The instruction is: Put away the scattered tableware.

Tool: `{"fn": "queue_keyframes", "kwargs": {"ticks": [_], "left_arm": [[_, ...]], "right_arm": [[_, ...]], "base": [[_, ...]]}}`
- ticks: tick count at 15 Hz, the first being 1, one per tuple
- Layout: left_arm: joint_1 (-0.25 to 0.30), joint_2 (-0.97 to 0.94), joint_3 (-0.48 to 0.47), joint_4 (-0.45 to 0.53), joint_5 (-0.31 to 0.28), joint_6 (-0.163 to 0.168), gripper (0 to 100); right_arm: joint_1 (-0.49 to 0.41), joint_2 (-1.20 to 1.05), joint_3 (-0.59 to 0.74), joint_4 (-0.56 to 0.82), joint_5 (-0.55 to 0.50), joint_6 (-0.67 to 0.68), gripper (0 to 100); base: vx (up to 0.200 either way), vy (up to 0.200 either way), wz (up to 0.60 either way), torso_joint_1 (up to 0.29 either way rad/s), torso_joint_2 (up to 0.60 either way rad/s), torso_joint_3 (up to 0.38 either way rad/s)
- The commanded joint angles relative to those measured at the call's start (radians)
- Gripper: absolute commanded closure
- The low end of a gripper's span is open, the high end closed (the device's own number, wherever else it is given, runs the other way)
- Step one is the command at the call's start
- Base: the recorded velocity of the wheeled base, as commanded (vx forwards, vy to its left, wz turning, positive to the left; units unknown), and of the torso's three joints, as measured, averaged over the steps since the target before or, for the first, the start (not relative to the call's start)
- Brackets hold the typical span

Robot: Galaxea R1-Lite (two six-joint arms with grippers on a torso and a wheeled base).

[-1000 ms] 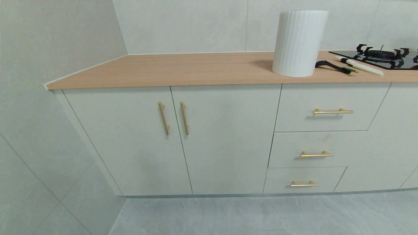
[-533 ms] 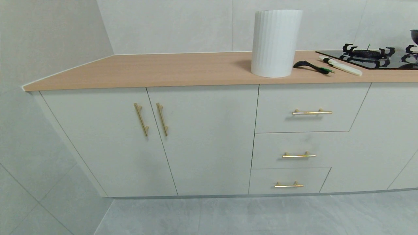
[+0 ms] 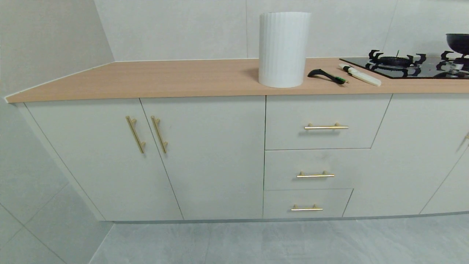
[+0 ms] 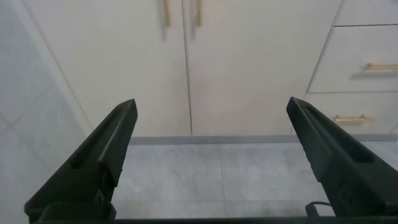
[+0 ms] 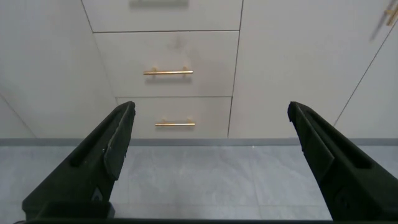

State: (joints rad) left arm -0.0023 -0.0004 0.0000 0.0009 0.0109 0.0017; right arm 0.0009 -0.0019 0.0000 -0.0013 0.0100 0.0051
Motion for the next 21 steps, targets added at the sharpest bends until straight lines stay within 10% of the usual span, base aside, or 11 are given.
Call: {"fn": "queue_keyframes", "kwargs": {"ticks": [1, 21], "left_arm": [[0.001, 0.000, 0.000, -0.001, 0.000, 0.000, 0], [0.001, 0.000, 0.000, -0.001, 0.000, 0.000, 0]], "right_arm": [[0.002, 0.002, 0.000, 0.000, 0.001, 0.003, 0], [0.002, 0.002, 0.000, 0.000, 0.001, 0.003, 0]], "base": [[0.000, 0.000, 0.00, 0.000, 0.00, 0.000], [0.080, 0.000, 0.00, 0.001, 0.00, 0.001]]}}
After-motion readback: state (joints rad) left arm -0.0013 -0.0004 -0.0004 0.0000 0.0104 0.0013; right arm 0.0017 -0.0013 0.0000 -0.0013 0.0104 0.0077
